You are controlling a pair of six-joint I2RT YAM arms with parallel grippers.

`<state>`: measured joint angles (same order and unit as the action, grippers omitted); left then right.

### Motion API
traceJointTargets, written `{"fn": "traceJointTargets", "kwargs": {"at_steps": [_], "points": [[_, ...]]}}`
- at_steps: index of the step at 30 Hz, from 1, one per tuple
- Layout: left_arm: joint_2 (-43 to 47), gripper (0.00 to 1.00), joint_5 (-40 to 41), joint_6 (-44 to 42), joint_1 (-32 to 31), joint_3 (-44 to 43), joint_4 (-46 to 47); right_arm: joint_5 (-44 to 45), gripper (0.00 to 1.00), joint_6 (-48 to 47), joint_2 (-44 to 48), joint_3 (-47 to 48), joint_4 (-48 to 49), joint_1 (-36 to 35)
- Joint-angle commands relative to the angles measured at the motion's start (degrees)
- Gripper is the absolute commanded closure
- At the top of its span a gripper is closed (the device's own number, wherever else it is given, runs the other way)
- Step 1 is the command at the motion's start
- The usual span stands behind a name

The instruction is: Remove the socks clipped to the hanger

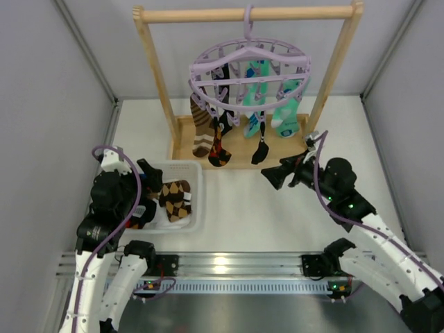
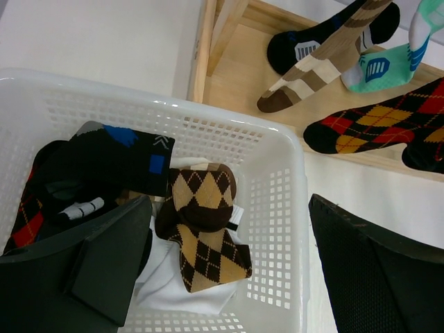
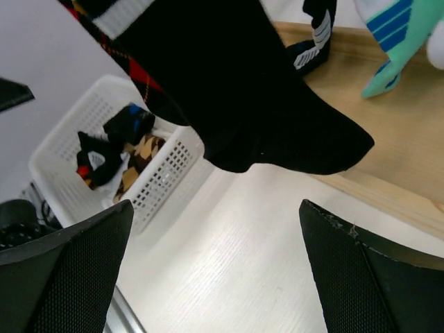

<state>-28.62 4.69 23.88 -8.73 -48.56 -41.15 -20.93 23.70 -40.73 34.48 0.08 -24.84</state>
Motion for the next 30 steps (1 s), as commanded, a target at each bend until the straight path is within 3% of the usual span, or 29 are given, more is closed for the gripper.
{"fn": "traceJointTargets", "kwargs": {"at_steps": [1,2,4,7,11,12,15,18,19,21,26,30], "points": [[0.23,0.02,-0.73,0.2,-0.15,0.57,2.91,15.18,0.02,-9.27,-3.38,1.47,10.2,-9.68],[0.15,0.02,-0.82,0.2,-0.15,0.57,3.0,22.09,0.04,-10.33,-6.09,1.55,11.42,-11.88],[-0.38,0.02,-1.08,0.12,-0.15,0.57,2.91,27.32,0.04,-11.92,-9.18,2.25,14.58,-17.24],[-0.82,0.02,-1.79,0.12,-0.15,0.57,3.0,27.87,0.06,-13.23,-15.33,4.53,17.93,-19.45],[-0.82,0.02,-2.23,0.03,-0.23,0.57,3.18,37.34,0.14,-14.91,-23.5,6.74,22.84,-22.0],[-0.73,0.02,-2.14,0.03,-0.23,0.57,3.18,39.8,0.19,-15.18,-24.3,6.83,23.91,-22.01],[-0.73,0.02,-3.36,-0.23,-0.23,0.39,3.18,41.23,0.49,-16.05,-26.68,7.09,27.43,-22.09],[-1.61,0.02,-7.82,-1.11,-0.23,-0.48,3.35,41.32,0.72,-17.28,-28.79,7.53,29.19,-22.27],[-2.05,0.02,-8.9,-1.64,-0.23,-0.92,3.27,41.67,0.89,-17.9,-29.14,7.88,29.1,-22.53],[-3.45,0.01,-11.09,-1.12,-0.23,-3.03,3.26,42.11,0.98,-18.52,-29.23,7.45,30.06,-23.4],[-9.07,0.02,-16.9,1.96,-0.23,-13.99,4.31,47.55,1.0,-17.64,-28.61,5.95,31.48,-27.62],[-16.79,0.02,-19.1,3.8,-0.32,-23.67,4.85,56.77,1.0,-13.69,-29.49,7.0,29.11,-33.06]]}}
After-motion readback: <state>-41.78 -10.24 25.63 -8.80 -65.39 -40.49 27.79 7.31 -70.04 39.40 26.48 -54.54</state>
